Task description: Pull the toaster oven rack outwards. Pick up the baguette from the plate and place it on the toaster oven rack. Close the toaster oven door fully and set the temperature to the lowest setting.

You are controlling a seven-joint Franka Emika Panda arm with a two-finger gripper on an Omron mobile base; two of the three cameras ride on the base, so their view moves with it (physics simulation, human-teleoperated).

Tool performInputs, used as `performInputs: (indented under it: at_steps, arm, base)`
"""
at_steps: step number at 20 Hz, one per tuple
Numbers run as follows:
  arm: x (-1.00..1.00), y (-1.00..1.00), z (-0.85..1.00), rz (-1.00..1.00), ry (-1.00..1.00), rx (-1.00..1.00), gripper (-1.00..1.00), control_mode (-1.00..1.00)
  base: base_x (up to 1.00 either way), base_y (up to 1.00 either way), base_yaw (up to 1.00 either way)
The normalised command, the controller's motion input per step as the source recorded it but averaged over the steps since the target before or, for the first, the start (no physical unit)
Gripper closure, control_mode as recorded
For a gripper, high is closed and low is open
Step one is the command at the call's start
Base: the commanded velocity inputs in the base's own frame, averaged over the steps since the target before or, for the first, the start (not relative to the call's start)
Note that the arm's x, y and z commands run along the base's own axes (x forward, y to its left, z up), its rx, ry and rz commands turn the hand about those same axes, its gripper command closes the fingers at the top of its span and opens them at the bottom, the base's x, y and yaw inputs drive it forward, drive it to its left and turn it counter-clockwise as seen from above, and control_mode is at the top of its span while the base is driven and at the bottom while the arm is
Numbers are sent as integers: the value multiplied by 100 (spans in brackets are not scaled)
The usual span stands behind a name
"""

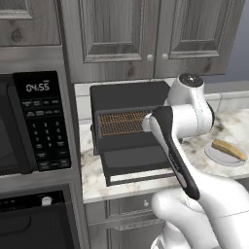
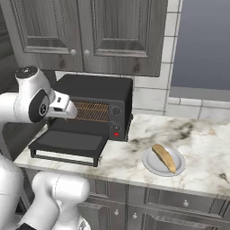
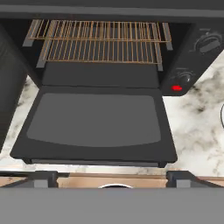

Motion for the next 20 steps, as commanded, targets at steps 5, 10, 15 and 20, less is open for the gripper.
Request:
performInputs:
  at_steps: [5,10,15,20]
  arm:
    - [0,28,-5,0,-17,-3,-100,-100]
    - [0,12,-17,0,-4,0,-100,-100]
    - [0,0,-2,0,0,0,-100,-100]
    - [0,0,-9,0,-4,0,-100,-100]
  base:
    - [0,0,0]
    - [0,0,0]
    - [0,0,0]
    - [0,0,0]
